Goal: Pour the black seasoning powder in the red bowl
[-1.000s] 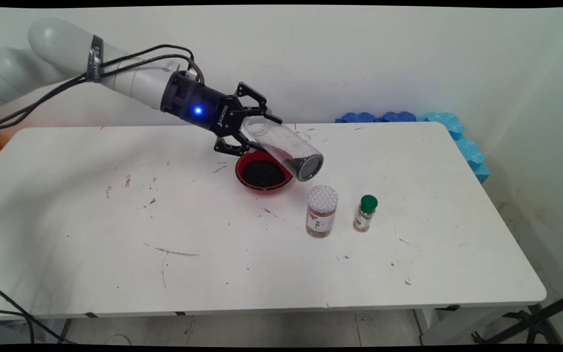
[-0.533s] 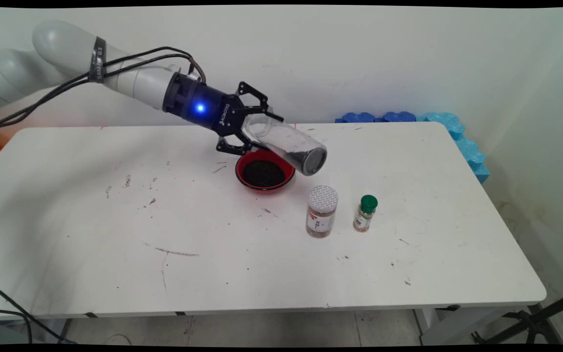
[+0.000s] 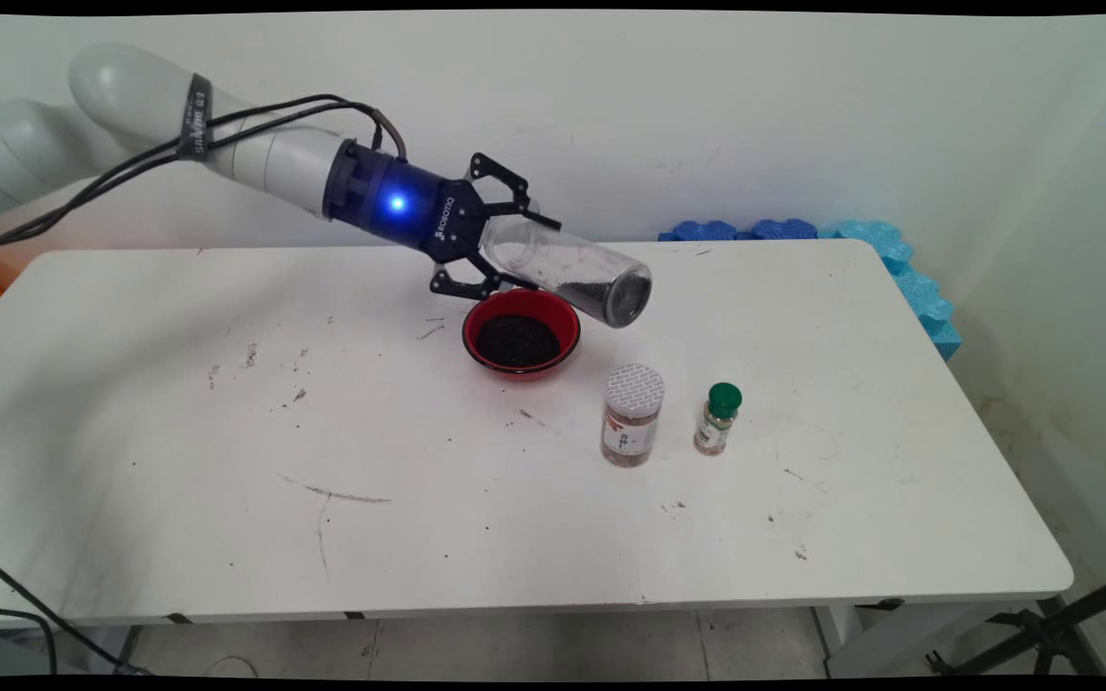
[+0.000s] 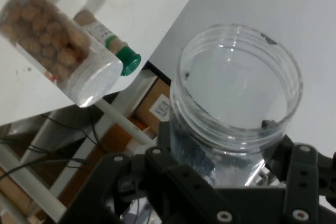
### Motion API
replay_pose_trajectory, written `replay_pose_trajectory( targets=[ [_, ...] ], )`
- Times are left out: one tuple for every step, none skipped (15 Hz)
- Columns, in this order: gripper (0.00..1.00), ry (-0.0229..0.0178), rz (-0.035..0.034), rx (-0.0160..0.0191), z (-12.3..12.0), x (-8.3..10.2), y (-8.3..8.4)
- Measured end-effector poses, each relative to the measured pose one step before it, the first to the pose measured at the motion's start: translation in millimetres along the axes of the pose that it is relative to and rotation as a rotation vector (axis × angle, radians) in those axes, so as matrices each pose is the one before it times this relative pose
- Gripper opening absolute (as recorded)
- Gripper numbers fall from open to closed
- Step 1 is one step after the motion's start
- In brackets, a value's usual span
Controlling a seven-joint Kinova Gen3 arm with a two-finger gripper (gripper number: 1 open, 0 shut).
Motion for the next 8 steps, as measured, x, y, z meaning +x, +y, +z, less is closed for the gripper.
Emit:
replay_pose_trajectory(
  targets=[
    [0.0, -0.00219, -0.01329, -0.00421, -0.25, 0.42, -0.09],
    [0.0, -0.00101, -0.00847, -0.00265, -0.22, 0.33, -0.11],
    [0.0, -0.00181, -0.01253, -0.00403, -0.24, 0.35, -0.05],
    [0.0, -0.00112, -0.01341, -0.00494, -0.26, 0.42, -0.02],
    [0.0, -0.00135, -0.01678, -0.00622, -0.22, 0.48, 0.06],
    [0.0, -0.00086, -0.0123, -0.00448, -0.13, 0.36, 0.06],
    [0.0, -0.00046, -0.00795, -0.00306, -0.16, 0.22, -0.02],
    [0.0, -0.00056, -0.01112, -0.00388, -0.11, 0.37, -0.05]
  ],
)
